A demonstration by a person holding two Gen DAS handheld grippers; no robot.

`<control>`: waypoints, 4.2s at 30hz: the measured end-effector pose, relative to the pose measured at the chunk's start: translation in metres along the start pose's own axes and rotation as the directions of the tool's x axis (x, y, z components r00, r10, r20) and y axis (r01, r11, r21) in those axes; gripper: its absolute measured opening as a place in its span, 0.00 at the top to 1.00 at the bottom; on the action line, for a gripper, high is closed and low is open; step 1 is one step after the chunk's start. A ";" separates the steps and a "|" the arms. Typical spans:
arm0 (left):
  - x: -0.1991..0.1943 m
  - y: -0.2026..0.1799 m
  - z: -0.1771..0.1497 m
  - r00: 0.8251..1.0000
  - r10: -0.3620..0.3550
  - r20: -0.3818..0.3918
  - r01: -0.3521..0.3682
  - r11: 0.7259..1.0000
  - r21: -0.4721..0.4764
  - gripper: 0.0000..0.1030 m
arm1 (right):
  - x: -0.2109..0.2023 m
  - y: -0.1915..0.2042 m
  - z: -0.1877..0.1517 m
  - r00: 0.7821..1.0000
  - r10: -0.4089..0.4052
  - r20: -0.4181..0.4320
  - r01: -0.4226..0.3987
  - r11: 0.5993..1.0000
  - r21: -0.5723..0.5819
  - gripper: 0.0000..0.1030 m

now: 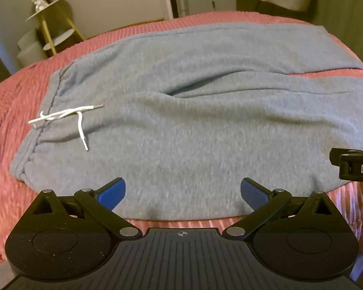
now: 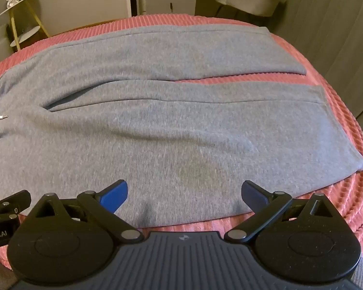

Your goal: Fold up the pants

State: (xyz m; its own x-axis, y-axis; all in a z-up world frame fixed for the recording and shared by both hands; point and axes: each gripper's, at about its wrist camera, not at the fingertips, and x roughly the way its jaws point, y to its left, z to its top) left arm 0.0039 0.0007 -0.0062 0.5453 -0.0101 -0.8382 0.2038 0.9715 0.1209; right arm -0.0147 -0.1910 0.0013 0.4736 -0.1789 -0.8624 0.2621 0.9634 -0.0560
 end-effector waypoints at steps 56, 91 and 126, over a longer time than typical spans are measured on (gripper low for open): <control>0.016 -0.002 0.001 0.999 -0.026 -0.031 0.026 1.000 0.017 0.00 | 0.017 0.002 0.001 0.999 0.020 -0.038 -0.019 1.000 0.023 0.03; 0.032 -0.001 0.036 0.995 -0.095 -0.039 0.095 0.995 0.017 0.00 | -0.001 -0.026 0.033 0.990 -0.020 0.137 0.010 0.998 0.069 0.03; 0.190 0.142 0.161 0.992 0.002 0.124 0.043 0.935 -0.351 0.00 | 0.312 -0.131 0.347 0.992 -0.129 0.009 0.107 0.858 0.503 0.91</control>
State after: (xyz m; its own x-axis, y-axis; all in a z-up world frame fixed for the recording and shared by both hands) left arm 0.2671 0.0982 -0.0623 0.6426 -0.0379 -0.7653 -0.0717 0.9914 -0.1093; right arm 0.3906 -0.4422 -0.0858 0.4436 -0.3032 -0.8434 0.6982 0.7069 0.1131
